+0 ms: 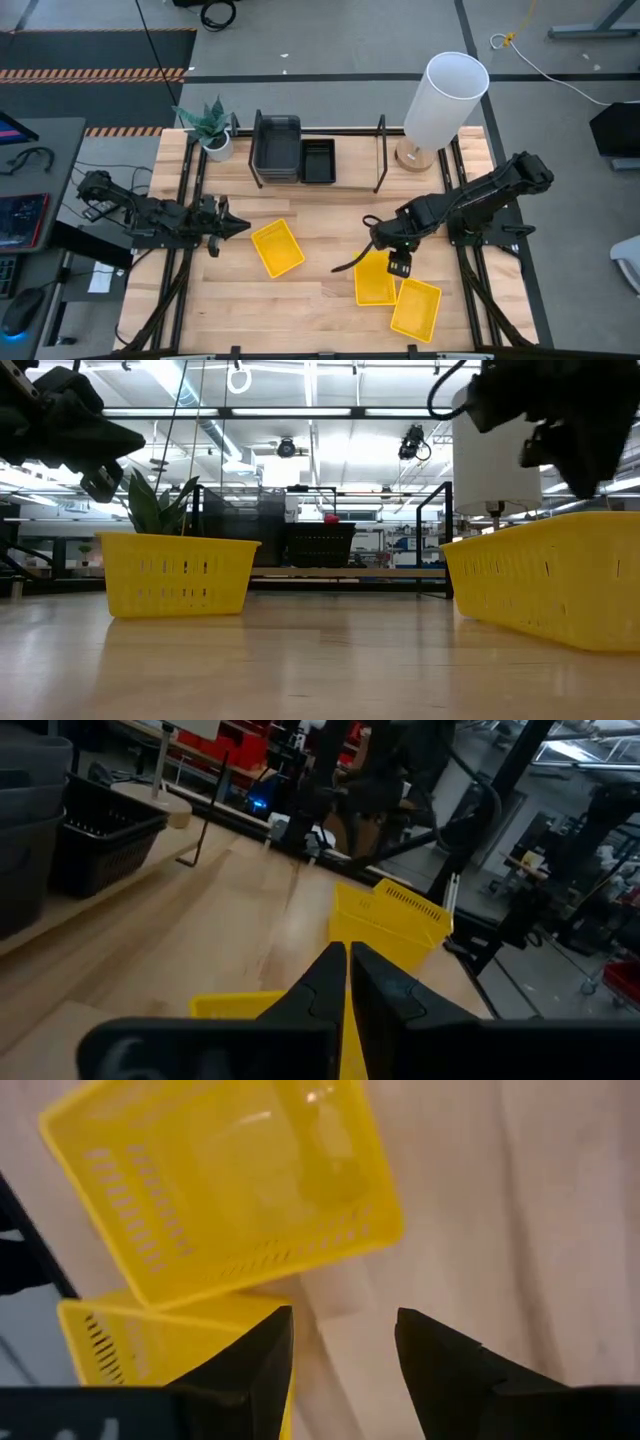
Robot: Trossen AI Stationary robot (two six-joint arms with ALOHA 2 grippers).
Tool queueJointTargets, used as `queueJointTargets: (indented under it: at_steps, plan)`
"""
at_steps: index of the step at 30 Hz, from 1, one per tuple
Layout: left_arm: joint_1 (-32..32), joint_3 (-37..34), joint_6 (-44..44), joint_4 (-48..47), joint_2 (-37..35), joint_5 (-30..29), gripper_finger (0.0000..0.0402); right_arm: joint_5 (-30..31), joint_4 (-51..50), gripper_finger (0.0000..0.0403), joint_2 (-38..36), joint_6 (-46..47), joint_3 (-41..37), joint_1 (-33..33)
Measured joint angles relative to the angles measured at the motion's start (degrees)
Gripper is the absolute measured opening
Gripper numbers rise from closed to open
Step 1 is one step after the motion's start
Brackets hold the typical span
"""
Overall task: Stack baskets on shelf by color
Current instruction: Stack the right yellow basket on top of the yellow middle basket
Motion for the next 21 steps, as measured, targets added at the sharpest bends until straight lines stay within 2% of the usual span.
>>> queueJointTargets:
  at_steps: [9,21]
  plan:
    - [0.0,0.0,0.0,0.2,0.1,0.0,0.0036,-6.5,1.6,0.0179,0.0,5.9,-5.6,6.2]
    - [0.0,0.0,0.0,0.3,0.1,0.0,0.0026,-6.5,5.7,0.0179,-0.1,14.3,-7.3,14.2]
